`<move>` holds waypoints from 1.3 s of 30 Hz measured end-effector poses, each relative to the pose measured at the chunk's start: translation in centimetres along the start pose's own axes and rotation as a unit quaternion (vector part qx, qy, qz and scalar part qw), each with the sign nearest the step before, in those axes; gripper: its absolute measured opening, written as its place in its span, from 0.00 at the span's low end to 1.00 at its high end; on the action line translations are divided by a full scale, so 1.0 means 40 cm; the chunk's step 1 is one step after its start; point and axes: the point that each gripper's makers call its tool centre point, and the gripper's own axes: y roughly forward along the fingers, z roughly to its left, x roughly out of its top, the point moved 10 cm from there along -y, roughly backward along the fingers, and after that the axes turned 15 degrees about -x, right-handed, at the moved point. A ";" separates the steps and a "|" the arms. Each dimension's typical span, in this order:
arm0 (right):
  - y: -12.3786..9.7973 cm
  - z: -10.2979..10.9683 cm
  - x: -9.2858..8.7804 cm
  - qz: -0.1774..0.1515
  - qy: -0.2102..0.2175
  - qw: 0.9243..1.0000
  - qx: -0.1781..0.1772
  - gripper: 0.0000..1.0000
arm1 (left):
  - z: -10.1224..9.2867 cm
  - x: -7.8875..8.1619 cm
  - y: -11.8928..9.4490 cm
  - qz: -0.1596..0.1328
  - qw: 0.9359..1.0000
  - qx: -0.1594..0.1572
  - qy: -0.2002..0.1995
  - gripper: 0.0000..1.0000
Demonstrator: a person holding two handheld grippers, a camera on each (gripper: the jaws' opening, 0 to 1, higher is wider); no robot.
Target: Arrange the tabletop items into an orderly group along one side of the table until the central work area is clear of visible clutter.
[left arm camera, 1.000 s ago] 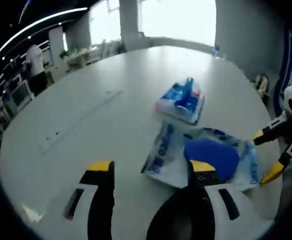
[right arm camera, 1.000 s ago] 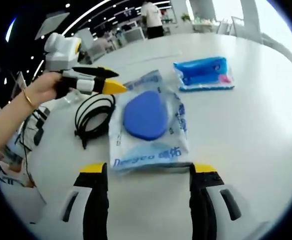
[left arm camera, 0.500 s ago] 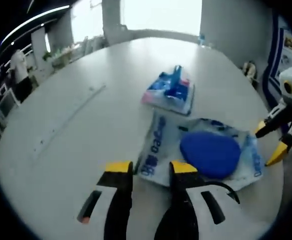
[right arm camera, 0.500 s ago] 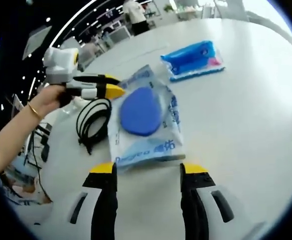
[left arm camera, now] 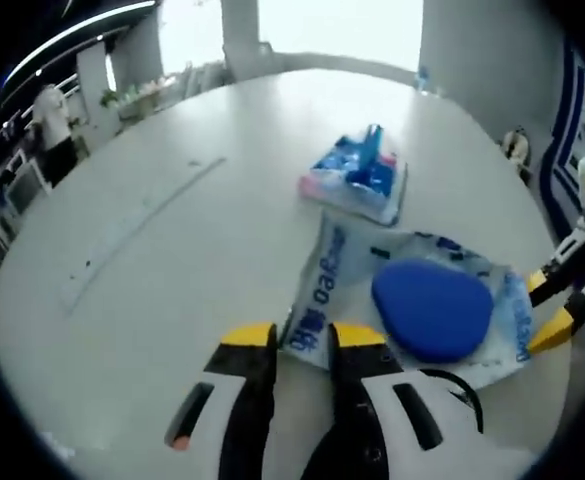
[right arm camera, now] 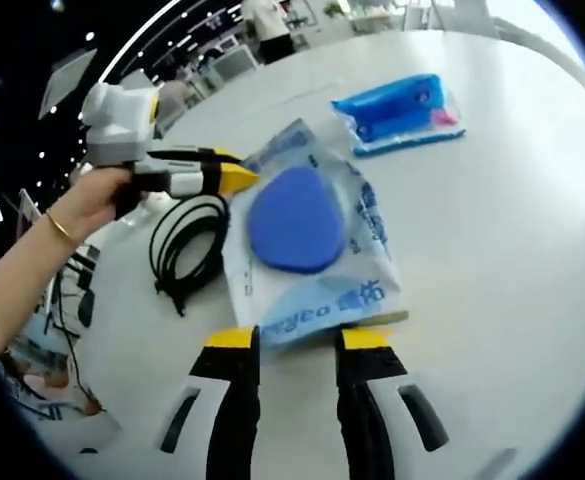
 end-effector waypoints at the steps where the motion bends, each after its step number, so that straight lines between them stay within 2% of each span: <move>1: 0.000 -0.002 -0.001 0.003 0.007 1.000 0.000 0.21 | -0.003 -0.002 -0.001 -0.002 1.000 0.001 -0.002 0.12; 4: 0.001 0.001 -0.002 0.004 0.017 1.000 0.022 0.10 | -0.006 -0.004 -0.014 -0.006 1.000 0.012 -0.003 0.03; 6: 0.002 -0.003 0.002 -0.003 -0.026 1.000 0.016 0.08 | -0.012 -0.010 -0.016 0.005 1.000 0.012 0.007 0.03; 7: 0.002 -0.003 0.006 -0.006 -0.033 0.999 0.013 0.07 | -0.015 -0.012 -0.017 0.005 1.000 0.013 0.010 0.02; 14: -0.010 -0.016 0.020 -0.019 -0.031 0.999 0.005 0.03 | -0.020 -0.018 -0.035 0.008 1.000 0.020 0.004 0.00; 16: -0.015 -0.023 0.029 -0.036 -0.054 0.998 -0.006 0.02 | -0.020 -0.021 -0.045 0.009 1.000 0.014 0.004 0.00; 22: -0.034 -0.010 0.055 -0.057 -0.096 0.994 -0.011 0.01 | -0.025 -0.042 -0.087 -0.003 1.000 0.014 -0.026 0.00; 28: -0.045 -0.001 0.081 -0.076 -0.099 0.992 -0.010 0.01 | -0.027 -0.080 -0.134 -0.011 0.998 0.021 -0.059 0.00; 34: -0.051 0.013 0.101 -0.090 -0.125 0.988 -0.012 0.01 | -0.040 -0.116 -0.176 -0.035 0.993 0.025 -0.106 0.00; 36: -0.054 0.014 0.109 -0.101 -0.119 0.988 -0.015 0.01 | -0.046 -0.127 -0.187 -0.037 0.992 0.030 -0.117 0.00; 39: -0.057 0.017 0.121 -0.111 -0.140 0.984 -0.027 0.01 | -0.062 -0.137 -0.205 -0.061 0.988 0.036 -0.138 0.00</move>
